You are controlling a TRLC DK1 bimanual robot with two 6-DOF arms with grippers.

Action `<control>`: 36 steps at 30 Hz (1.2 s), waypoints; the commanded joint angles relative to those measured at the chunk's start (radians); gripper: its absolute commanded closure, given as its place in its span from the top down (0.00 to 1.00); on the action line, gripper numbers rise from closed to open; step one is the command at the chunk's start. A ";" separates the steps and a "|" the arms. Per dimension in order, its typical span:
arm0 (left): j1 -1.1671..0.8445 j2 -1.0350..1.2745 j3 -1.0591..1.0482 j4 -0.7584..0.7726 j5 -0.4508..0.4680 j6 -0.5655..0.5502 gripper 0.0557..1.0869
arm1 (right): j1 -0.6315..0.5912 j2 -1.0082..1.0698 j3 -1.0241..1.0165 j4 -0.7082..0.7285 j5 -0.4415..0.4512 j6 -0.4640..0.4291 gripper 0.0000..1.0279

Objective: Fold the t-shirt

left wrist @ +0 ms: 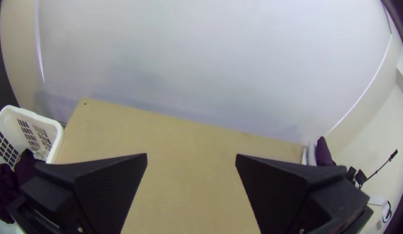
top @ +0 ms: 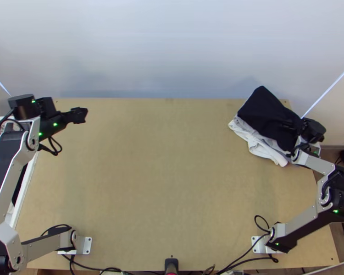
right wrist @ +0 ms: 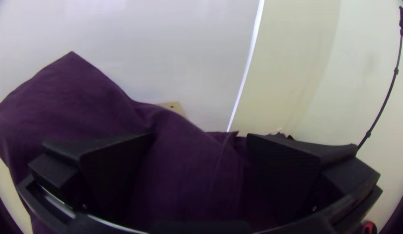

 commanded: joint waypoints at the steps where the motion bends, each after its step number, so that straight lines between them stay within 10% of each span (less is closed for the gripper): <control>1: 0.067 -0.039 -0.037 0.024 -0.036 -0.010 0.96 | -0.048 -0.124 0.044 0.015 0.017 -0.011 0.96; 10: 0.126 -0.291 -0.161 0.177 -0.102 -0.072 0.96 | 0.013 -0.572 0.048 0.016 0.015 0.052 0.96; 15: 0.127 -0.561 -0.418 0.524 -0.220 -0.017 0.96 | 0.039 -0.850 -0.065 0.023 -0.011 0.219 0.96; 24: 0.127 -0.791 -0.649 0.717 -0.408 0.102 0.96 | 0.159 -1.194 -0.357 0.098 -0.150 0.397 0.96; 36: 0.126 -1.125 -0.890 0.776 -0.429 0.237 0.96 | 0.363 -1.425 -0.647 0.164 -0.150 0.391 0.96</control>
